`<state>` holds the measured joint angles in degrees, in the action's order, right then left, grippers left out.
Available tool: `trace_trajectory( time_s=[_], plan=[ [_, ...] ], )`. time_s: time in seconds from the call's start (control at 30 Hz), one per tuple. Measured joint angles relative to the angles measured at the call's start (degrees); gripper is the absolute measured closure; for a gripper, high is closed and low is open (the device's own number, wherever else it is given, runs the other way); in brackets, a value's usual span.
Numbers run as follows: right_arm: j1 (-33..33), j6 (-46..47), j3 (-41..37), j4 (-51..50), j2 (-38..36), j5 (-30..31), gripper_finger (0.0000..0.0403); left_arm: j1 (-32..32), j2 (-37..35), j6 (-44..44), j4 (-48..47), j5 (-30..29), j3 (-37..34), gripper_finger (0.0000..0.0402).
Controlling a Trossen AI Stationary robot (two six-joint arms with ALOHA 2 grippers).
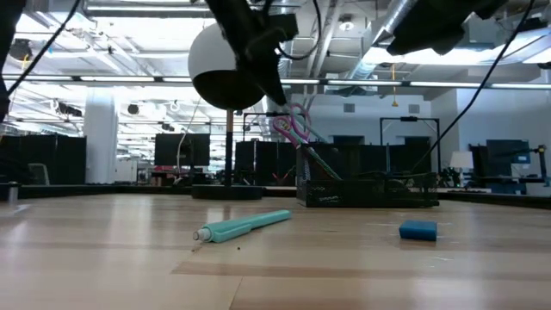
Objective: Pick and place office supplies into organizer
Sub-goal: Put the left light blue pencil into the black desk organizer
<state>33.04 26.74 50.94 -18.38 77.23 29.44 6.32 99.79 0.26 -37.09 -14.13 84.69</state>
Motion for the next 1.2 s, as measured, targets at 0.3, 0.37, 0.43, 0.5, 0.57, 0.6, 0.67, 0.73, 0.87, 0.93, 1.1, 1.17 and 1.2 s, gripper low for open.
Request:
trace_trajectory(
  time_s=[0.3, 0.37, 0.43, 0.5, 0.57, 0.6, 0.67, 0.73, 0.87, 0.93, 1.1, 1.17, 1.2],
  plan=[
    [-3.2, -6.2, 0.0, 1.7, 0.0, 9.0, 0.0272, 1.2, 2.7, 5.0, -7.0, 1.0, 8.5, 0.0390],
    [-4.4, -6.3, 0.0, 2.4, 0.0, 11.4, 0.0272, 1.3, 2.7, 5.5, -8.5, 2.6, 9.5, 0.0378],
    [-5.3, -6.3, 0.0, 2.6, 0.0, 15.0, 0.0272, 1.3, 2.7, 5.9, -9.1, 3.3, 10.1, 0.0369],
    [-6.3, -6.4, 0.0, 2.6, 0.0, 19.9, 0.0272, 1.4, 2.6, 7.4, -8.9, 3.3, 9.9, 0.0369],
    [-7.0, -8.0, 0.0, 2.6, 0.0, 25.9, 0.0272, 1.6, 2.7, 8.0, -9.9, 3.4, 9.8, 0.0377],
    [-7.4, -9.1, 0.0, 2.6, 0.0, 28.7, 0.0272, 1.8, 2.7, 8.0, -9.9, 3.4, 9.8, 0.0382],
    [-8.3, -10.8, 0.0, 2.6, 0.0, 33.4, 0.0272, 2.2, 2.7, 8.2, -9.8, 3.4, 9.8, 0.0390],
    [-9.4, -12.1, 0.0, 2.6, 0.0, 36.4, 0.0272, 2.6, 2.7, 9.2, -9.8, 3.4, 9.8, 0.0391],
    [-12.4, -12.5, 0.0, 2.6, 0.0, 39.3, 0.0272, 3.7, 3.3, 11.2, -9.5, 5.1, 9.8, 0.0374],
    [-14.2, -13.5, 0.0, 3.1, 0.0, 39.7, 0.0272, 4.2, 3.8, 11.3, -10.3, 7.1, 9.7, 0.0365],
    [-19.7, -16.3, 0.0, 6.2, 0.0, 39.6, 0.0272, 4.7, 7.3, 13.3, -9.8, 8.3, 9.7, 0.0364],
    [-21.5, -16.8, -0.1, 6.2, 0.0, 39.4, 0.0272, 4.7, 8.5, 14.2, -8.2, 8.1, 9.7, 0.0368],
    [-22.3, -16.7, -0.1, 6.4, 0.0, 39.3, 0.0272, 4.7, 8.8, 14.3, -8.0, 7.8, 9.7, 0.0369]
  ],
)
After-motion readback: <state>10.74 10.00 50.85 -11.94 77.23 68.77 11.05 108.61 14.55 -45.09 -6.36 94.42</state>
